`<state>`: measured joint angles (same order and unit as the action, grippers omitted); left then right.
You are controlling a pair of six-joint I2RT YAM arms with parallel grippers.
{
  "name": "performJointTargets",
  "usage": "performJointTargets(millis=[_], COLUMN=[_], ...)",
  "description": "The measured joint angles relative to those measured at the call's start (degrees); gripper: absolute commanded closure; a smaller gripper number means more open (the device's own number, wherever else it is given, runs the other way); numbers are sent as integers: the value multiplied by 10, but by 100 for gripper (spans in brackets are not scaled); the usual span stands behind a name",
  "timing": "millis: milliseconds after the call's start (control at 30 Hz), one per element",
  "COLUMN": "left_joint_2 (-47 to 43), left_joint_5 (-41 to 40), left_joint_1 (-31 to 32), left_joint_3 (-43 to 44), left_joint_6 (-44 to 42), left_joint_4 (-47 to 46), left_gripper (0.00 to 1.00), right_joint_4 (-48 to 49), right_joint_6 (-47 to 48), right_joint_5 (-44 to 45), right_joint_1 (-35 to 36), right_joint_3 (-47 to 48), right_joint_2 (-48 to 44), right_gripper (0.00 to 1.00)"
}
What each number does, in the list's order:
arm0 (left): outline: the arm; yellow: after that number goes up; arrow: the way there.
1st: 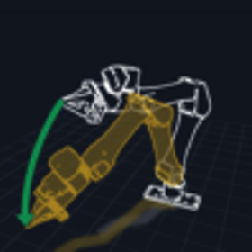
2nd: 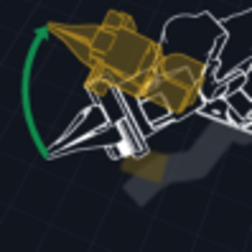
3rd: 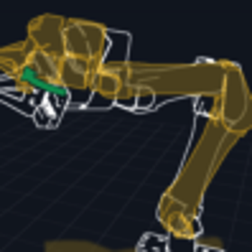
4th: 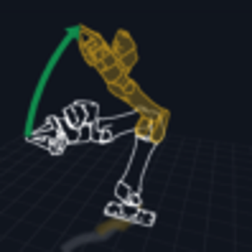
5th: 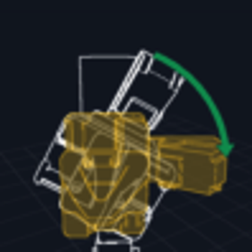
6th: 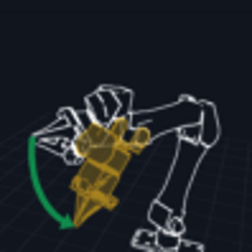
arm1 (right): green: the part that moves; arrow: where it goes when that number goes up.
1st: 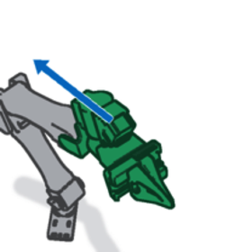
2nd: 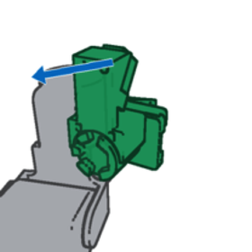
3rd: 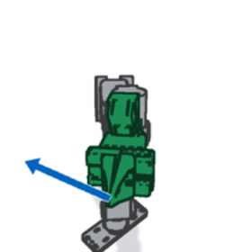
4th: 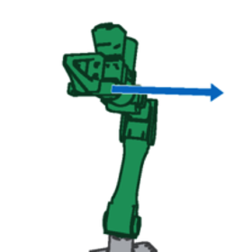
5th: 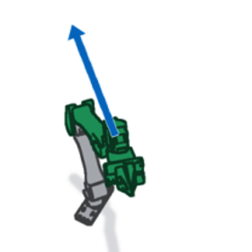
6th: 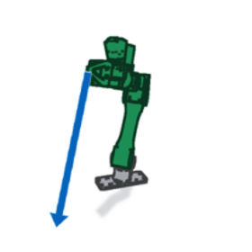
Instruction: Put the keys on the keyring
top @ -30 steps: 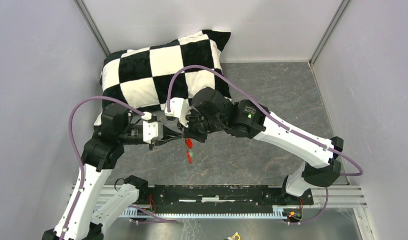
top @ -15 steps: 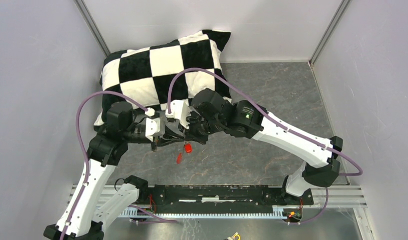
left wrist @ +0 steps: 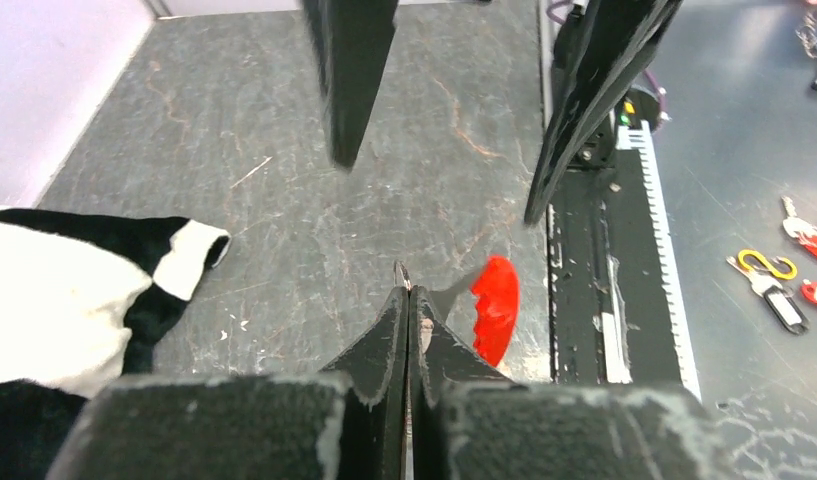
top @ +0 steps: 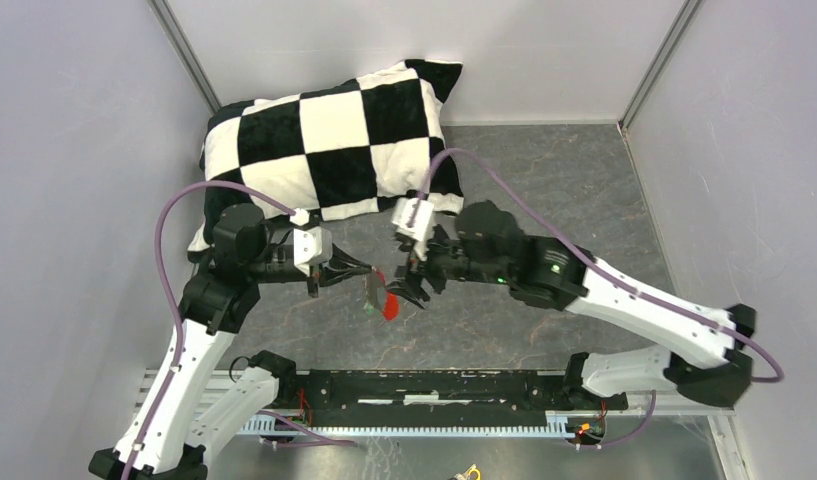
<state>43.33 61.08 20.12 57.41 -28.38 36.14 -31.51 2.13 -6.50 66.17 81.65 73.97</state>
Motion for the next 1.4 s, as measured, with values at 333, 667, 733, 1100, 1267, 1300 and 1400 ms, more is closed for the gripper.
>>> performJointTargets(millis=[333,667,733,1100,1267,1300,1400], left_joint_2=[-14,-26,-26,-33,-37,-36,-30], left_joint_5=[-30,-60,-71,-112,-113,-112,-109], left_joint_1=[0,0,0,0,0,0,0], left_joint_3=[-28,-44,-44,-61,-62,-62,-61], left_joint_6=[97,113,114,136,150,152,158], left_joint_4=[-113,-146,-151,-172,-181,-183,-184], left_gripper=[98,98,98,98,74,60,34], right_joint_4=[177,259,275,304,304,303,304], right_joint_6=[-63,-129,-137,-167,-165,-164,-154], right_joint_5=[5,82,93,220,278,283,302], right_joint_1=[-5,17,21,49,49,49,45], right_joint_3=[-150,-208,-208,-228,-252,-253,-258], right_joint_2=[-78,-39,-31,4,3,3,-5], right_gripper=[2,2,2,87,100,100,100])
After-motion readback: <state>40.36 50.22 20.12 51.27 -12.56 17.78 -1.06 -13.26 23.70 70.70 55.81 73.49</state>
